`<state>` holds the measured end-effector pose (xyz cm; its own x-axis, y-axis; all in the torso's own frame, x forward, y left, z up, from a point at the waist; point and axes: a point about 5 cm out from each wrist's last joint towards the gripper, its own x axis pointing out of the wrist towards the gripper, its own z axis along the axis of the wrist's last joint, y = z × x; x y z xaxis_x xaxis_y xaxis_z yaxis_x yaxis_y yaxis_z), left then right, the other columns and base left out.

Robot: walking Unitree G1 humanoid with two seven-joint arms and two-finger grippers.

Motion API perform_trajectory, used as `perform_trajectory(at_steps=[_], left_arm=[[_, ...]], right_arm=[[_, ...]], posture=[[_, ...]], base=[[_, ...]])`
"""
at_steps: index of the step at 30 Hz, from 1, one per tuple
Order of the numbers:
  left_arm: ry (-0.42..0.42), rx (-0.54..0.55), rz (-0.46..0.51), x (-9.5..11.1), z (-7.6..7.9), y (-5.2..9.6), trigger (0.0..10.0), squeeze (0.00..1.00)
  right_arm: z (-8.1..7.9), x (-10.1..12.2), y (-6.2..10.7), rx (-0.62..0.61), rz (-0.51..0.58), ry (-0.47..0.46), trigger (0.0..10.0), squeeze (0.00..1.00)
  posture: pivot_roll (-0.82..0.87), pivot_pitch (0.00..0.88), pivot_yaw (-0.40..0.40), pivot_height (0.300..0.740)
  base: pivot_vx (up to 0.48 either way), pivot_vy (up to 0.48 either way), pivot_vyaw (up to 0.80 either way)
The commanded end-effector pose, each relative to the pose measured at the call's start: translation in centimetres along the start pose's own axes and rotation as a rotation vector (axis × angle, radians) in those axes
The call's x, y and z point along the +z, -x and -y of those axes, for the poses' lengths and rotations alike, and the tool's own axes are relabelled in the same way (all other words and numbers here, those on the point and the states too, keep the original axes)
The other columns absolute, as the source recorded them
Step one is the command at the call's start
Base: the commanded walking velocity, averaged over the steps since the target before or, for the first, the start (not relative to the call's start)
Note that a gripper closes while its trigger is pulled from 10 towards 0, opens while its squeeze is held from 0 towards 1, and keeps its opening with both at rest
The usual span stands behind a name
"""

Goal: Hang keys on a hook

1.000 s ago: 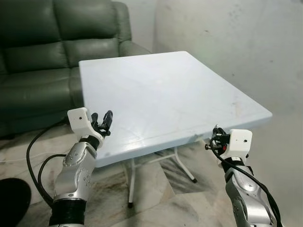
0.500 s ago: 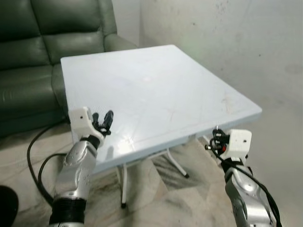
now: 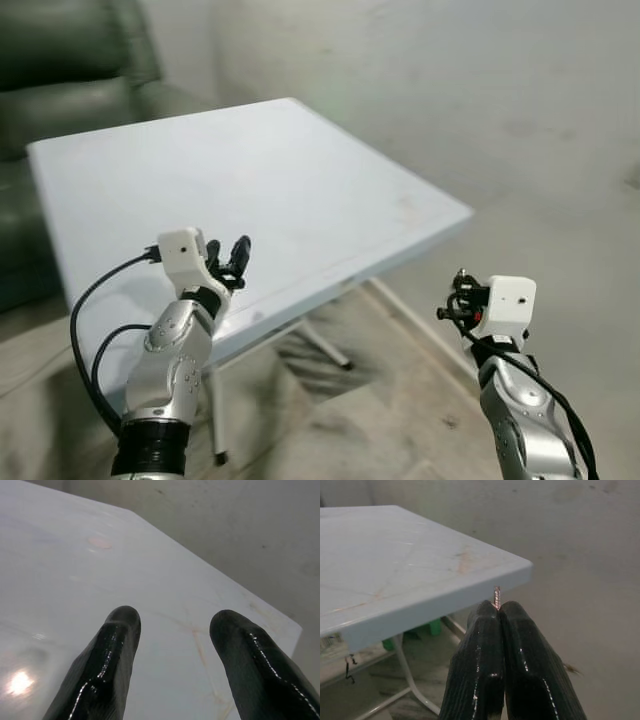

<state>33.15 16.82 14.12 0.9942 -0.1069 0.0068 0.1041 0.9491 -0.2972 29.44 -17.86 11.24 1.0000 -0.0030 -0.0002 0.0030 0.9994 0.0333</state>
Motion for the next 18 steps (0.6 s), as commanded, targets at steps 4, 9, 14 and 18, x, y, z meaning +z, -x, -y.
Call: perform_trajectory(at_steps=[4,9,14,18], left_arm=[[-0.002,-0.007,-0.005,0.0,0.22,-0.05,10.0,0.0],[0.002,-0.008,-0.012,0.02,0.35,-0.18,10.0,0.0],[-0.01,-0.02,-0.018,0.03,0.59,-0.26,10.0,0.0],[-0.018,-0.025,-0.031,-0.04,0.79,-0.42,10.0,0.0]], right_arm=[[0.23,0.44,-0.14,-0.003,0.013,0.005,10.0,0.0],[0.07,0.56,-0.25,0.003,0.016,0.005,10.0,0.0],[0.12,0.93,-0.45,0.007,0.027,0.01,10.0,0.0],[0.39,1.24,-0.66,0.007,0.034,0.021,10.0,0.0]], posture=[[0.01,0.0,-0.041,0.74],[0.01,0.0,-0.043,0.74],[0.01,0.0,-0.041,0.74],[0.01,0.0,-0.043,0.74]], base=[[0.0,0.0,-0.74],[0.0,0.0,-0.74],[0.0,0.0,-0.74],[0.0,0.0,-0.74]])
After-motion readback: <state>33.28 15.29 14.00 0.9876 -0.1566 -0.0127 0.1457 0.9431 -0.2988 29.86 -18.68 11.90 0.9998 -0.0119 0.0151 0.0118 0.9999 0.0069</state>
